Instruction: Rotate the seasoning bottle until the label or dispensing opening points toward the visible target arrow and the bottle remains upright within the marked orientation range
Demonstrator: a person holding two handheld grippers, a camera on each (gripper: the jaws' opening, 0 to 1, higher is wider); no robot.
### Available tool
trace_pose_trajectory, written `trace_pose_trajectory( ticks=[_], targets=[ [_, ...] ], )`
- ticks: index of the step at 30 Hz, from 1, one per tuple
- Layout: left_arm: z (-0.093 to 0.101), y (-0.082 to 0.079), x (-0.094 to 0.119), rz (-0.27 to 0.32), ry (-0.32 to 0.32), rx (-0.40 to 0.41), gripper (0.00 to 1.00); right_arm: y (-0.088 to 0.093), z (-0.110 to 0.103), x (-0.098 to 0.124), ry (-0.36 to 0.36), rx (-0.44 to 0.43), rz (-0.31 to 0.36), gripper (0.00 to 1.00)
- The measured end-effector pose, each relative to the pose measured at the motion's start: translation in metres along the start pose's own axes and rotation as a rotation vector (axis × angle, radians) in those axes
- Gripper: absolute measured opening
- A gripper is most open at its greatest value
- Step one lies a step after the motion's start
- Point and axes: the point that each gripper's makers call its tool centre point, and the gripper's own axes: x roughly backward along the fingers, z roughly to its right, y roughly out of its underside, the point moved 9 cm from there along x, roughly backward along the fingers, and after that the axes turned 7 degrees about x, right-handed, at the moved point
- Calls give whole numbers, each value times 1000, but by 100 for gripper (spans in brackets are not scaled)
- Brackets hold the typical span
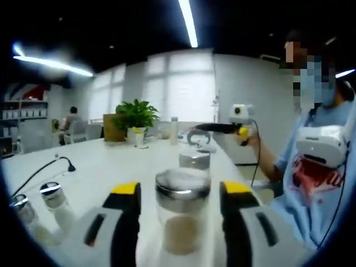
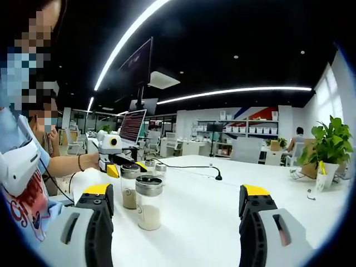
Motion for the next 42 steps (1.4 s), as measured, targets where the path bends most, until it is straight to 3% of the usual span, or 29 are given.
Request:
trace_pose_trajectory(
  ticks=[5,10,15,18,20,26,34,37,42],
  targets=[
    [7,7,-4,-34,-152,-59,69,-2,0,2,12,18,-1,97],
    [18,12,-5,4,-260,-46,71,-4,-7,0,-4,46,-24,97],
    [22,10,-1,81,-385,-37,64,-2,-8,0,-14,38,-34,96],
    [24,9,0,129,-413,31,67,-2,-6,1,5,32,-40,96],
    [27,8,0,128,-425,35,67,-2,-5,2,12,33,-37,96],
    [34,7,-5,125,-515,-27,59,-1,-1,5,34,37,-49,97],
    [46,0,-10,158,-611,-11,60,0,-2,5,31,40,-57,97],
    [48,0,-11,190,-636,-27,56,0,-2,6,27,49,-66,96],
    [51,2,-14,179,-671,8,53,0,-1,7,28,46,-68,96]
  ],
)
